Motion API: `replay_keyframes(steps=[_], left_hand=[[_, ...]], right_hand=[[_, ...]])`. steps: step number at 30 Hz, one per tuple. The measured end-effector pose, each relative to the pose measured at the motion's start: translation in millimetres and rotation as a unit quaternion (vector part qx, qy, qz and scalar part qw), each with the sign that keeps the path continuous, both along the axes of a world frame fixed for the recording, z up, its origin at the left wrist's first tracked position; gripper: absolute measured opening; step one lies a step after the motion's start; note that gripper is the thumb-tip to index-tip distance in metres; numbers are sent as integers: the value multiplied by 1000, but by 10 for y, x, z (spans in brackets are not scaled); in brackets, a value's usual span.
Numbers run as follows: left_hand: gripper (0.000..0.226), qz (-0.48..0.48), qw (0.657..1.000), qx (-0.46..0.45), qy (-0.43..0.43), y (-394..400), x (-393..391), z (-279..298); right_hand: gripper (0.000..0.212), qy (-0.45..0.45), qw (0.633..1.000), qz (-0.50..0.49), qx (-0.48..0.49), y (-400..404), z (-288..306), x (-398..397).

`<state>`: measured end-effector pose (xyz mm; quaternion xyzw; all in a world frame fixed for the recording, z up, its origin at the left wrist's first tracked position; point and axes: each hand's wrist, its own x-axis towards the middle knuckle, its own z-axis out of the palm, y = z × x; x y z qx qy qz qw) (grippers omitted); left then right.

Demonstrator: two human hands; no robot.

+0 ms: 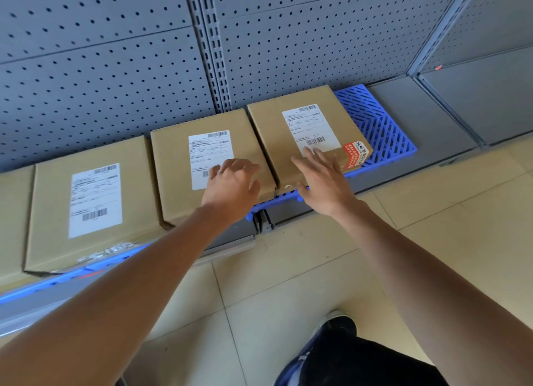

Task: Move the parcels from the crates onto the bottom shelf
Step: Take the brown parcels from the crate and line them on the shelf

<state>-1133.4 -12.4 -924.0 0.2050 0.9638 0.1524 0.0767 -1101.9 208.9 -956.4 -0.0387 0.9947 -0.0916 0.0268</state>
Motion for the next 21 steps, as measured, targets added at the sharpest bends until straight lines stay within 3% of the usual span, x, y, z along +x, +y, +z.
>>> replay_keyframes(steps=[11,21], left_hand=[[44,54,998,-10,-11,-1173,374,321],[47,137,990,2,-8,-2802,1063,760]], right_hand=[[50,31,997,46,-53,-1329,545,237],[42,40,987,104,-116,-3225,963,703]])
